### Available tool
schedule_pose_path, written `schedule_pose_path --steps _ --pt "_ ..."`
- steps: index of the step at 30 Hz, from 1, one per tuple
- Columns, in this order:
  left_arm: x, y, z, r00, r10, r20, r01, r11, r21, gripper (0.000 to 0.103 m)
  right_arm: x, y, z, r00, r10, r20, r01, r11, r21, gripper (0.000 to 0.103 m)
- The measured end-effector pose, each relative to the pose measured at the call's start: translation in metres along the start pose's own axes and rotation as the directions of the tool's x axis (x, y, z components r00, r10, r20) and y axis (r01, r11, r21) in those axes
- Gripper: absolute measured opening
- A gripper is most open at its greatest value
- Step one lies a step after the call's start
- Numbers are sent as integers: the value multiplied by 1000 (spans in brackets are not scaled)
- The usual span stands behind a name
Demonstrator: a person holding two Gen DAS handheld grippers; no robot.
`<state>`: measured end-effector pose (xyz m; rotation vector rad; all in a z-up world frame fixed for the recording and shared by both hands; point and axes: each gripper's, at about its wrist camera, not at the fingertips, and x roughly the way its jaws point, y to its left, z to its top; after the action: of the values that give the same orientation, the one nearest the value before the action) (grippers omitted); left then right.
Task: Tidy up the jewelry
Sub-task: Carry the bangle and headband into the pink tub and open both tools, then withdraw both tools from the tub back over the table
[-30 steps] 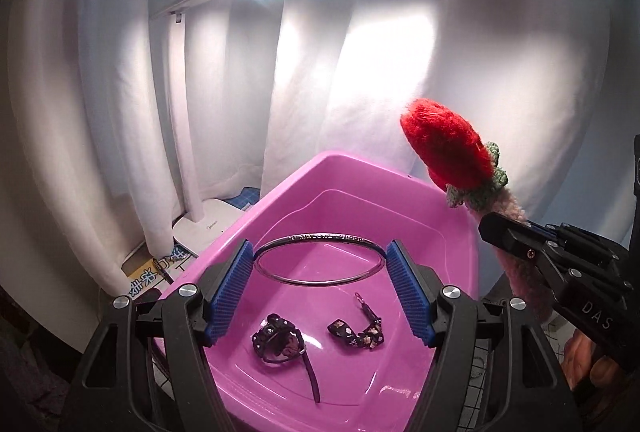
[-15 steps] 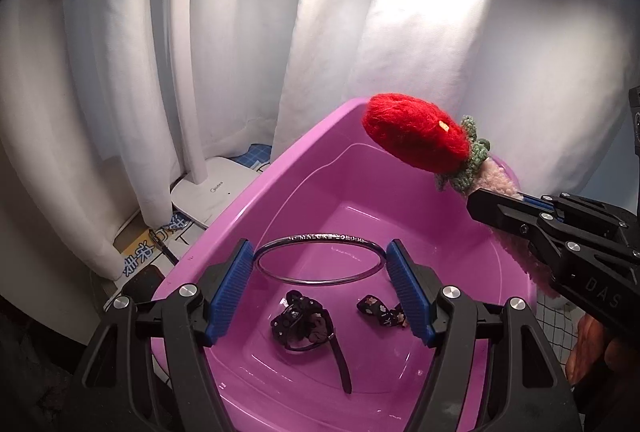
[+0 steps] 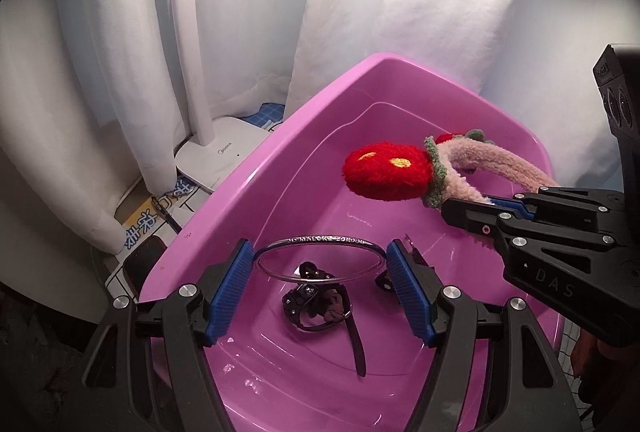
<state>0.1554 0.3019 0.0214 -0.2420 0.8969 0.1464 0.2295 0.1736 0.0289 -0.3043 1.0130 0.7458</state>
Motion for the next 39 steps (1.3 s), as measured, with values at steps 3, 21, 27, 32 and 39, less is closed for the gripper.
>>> schedule_pose_path --steps 3,21,27,32,39 --pt "2 3 -1 1000 -5 -20 5 1000 -20 68 7 0 -1 1000 -13 -18 13 1000 -6 13" --pt "-3 3 -11 998 3 -62 -5 1000 -29 80 -8 -3 -12 997 -72 10 72 997 5 47" --pt "-18 -2 -15 1000 0 -29 -1 1000 -8 80 -30 -1 -22 995 -70 65 68 997 21 56" --pt "-33 -6 -21 1000 -4 10 3 1000 19 80 -60 2 -39 984 -65 164 61 998 29 62" --pt "-55 -16 -32 998 -41 52 39 998 53 80 -117 9 -81 928 -145 343 136 989 51 72"
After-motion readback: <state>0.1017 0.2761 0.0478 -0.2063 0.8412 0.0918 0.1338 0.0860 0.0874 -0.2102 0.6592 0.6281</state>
